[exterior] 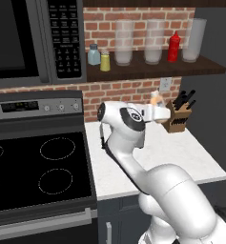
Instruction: Put the shaker and condiment bottle from the counter next to their counterparts in the cabinet.
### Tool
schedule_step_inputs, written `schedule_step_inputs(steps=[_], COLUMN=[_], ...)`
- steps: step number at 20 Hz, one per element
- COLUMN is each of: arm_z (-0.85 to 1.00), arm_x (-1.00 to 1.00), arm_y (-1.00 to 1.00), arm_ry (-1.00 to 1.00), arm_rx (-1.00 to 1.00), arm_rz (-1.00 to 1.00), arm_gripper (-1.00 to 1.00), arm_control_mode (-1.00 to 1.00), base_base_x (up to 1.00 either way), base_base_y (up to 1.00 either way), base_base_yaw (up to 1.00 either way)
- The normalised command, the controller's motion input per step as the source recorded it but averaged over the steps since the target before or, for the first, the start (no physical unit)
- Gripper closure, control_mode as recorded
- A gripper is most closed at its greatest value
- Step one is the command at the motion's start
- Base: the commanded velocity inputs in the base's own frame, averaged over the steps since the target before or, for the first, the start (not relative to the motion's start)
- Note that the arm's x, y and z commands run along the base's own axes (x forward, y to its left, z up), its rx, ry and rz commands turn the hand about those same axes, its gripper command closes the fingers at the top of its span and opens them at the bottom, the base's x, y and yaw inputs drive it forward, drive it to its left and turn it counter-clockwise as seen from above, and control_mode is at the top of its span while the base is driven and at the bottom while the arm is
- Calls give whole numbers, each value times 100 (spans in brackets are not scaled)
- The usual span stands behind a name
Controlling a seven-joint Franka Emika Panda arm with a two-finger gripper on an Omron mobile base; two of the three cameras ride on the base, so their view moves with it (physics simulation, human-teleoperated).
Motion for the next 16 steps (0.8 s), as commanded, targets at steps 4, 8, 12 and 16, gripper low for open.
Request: schedule_step_inputs(steps=[4, 8, 12, 16], arm_z=[55, 64, 77, 82], arm_x=[-45, -49, -31, -11], arm_y=[-40, -44, -25, -12], arm_ry=[2, -3, -13, -7], arm_rx=[0, 0, 1, 0], arm_rz=[0, 7, 19, 22], arm_gripper=[100, 100, 100, 100], arm_control_mode=[-100, -100, -100, -100], base_base_x=[0, 0, 0, 0], base_base_y=[0, 0, 0, 0], base_base_yaw=[0, 0, 0, 0])
